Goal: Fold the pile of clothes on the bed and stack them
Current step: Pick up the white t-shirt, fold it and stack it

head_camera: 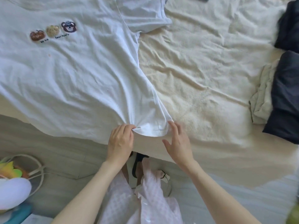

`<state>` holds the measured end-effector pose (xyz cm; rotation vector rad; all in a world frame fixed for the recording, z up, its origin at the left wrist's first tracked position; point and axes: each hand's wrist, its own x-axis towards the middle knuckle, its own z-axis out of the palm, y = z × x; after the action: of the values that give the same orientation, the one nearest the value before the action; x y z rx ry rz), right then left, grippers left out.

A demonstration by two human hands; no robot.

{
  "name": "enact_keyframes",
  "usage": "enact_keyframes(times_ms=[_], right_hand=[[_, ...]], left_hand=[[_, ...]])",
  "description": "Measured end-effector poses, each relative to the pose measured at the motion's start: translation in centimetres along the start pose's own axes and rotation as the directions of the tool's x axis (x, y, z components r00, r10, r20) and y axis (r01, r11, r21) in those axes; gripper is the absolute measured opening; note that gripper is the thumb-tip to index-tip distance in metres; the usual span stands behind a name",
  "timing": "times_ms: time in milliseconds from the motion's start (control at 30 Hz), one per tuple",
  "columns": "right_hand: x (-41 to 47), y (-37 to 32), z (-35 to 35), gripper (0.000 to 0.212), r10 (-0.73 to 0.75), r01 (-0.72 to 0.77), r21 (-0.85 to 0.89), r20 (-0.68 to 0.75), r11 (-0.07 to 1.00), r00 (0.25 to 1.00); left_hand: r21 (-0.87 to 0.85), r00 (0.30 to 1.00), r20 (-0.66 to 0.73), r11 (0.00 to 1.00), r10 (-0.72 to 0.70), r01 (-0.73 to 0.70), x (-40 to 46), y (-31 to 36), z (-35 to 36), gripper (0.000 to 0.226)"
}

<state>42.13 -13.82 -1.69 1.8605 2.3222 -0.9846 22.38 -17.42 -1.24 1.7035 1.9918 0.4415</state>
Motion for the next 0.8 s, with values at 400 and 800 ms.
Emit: enact_keyframes(times_ms=[400, 800], right_hand=[[2.8, -5.4, -0.1, 0.067, -0.218, 0.152, -0.330, -0.173, 0.932, 0.960], [1.9, -0.9, -10.3, 0.062, -0.425, 0.422, -0.077, -0.296, 0.903, 0.856]], left_hand=[[-0.125, 0.991, -0.131, 0.992, -0.030, 0.013, -1.2, 0.9, -4.9, 0.030], [0.092, 0.974, -0.119, 0.979, 0.192, -0.182, 1.2, 4.9, -2.4, 0.024]])
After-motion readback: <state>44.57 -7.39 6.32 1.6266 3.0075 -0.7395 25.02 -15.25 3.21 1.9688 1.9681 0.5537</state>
